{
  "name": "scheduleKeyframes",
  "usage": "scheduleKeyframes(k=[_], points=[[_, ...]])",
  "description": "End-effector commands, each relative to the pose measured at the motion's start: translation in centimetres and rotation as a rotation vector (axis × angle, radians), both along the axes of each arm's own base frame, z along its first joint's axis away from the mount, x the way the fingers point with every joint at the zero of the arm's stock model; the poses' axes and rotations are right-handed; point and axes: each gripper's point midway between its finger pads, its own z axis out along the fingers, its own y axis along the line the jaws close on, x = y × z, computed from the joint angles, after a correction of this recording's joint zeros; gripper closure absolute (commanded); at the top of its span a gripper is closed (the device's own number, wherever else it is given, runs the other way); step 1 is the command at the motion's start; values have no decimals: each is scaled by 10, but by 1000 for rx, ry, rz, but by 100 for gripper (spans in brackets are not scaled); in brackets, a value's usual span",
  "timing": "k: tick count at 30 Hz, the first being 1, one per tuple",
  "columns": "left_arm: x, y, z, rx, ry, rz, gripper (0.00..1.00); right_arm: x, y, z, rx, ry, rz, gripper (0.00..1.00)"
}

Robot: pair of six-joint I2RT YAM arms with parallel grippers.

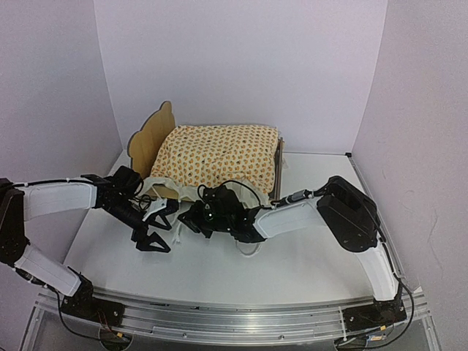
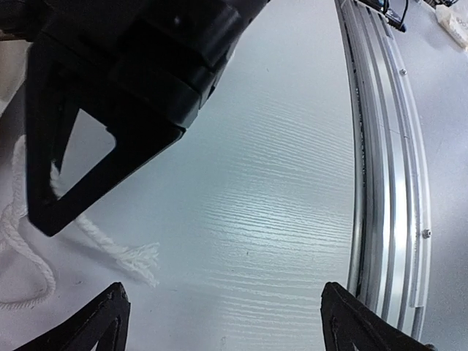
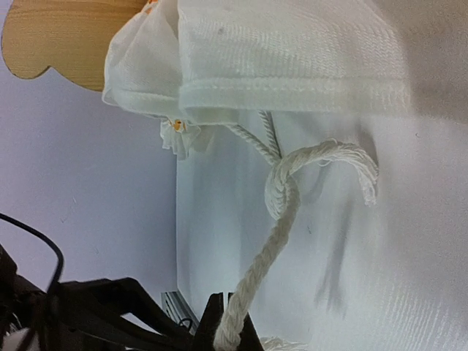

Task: Set up the pet bed

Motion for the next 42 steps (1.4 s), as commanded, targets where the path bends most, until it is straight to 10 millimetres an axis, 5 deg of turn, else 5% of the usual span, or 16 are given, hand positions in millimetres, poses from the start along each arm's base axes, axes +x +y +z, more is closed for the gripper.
scheduleKeyframes(k=[1,6,11,14,19,23,27,31,33,38,42], points=[[48,-8,5,-9,-192,140,10,5,10,36,135,17,-74,100],[68,-13,3,-30,-232,194,18,3,12,45,145,1,-75,100],[61,-14,-14,-31,-217,163,35,1,15,43,154,15,-73,100],[56,-8,-25,2,-216,150,51,2,14,47,161,10,-75,100],[61,-2,-26,33,-254,170,98,1,12,45,157,10,-77,100],[77,9,-15,55,-279,229,100,-4,15,36,149,32,-48,100],[92,41,-14,131,-314,292,100,-10,17,30,135,36,-7,97],[92,67,-23,232,-385,276,100,-17,10,31,13,-19,83,64],[91,72,-25,257,-395,276,100,-17,7,49,-118,-132,148,60],[105,86,-30,306,-440,305,100,3,-2,75,-360,-345,206,65],[110,93,-32,324,-450,291,100,22,11,65,-432,-427,228,73]])
